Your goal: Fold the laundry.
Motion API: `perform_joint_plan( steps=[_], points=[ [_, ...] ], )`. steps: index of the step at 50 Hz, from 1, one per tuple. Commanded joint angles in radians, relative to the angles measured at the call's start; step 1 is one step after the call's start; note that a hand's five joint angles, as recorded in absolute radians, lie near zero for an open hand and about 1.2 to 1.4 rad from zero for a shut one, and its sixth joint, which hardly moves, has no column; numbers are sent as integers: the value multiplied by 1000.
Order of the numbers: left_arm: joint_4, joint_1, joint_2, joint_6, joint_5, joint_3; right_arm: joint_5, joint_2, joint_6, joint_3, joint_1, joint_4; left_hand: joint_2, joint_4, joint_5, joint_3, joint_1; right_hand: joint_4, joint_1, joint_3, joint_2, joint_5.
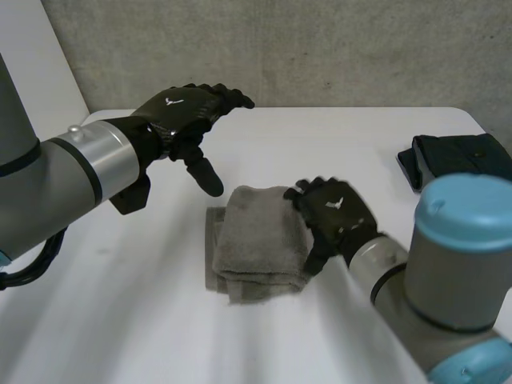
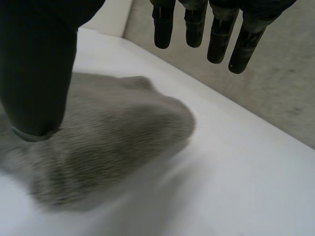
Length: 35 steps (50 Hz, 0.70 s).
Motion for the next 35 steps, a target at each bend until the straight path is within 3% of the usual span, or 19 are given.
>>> perform_joint_plan(
  steps=[1, 22, 35],
  points=[
    [-7, 4, -5, -10, -3, 2, 7, 101, -4, 32, 86, -107, -1, 0, -23, -8, 11, -63, -23, -37, -50, -64],
    [-5, -2, -10, -22, -3, -12, 101, 333, -119, -110, 145, -245, -1, 0, -23, -8, 11, -56, -16, -30, -43, -57],
    [-4, -2, -13, -47, -1, -17, 93, 377, -122, -171, 143, -239, 2, 3, -21, -5, 14, 217, 257, 243, 230, 216]
  ],
)
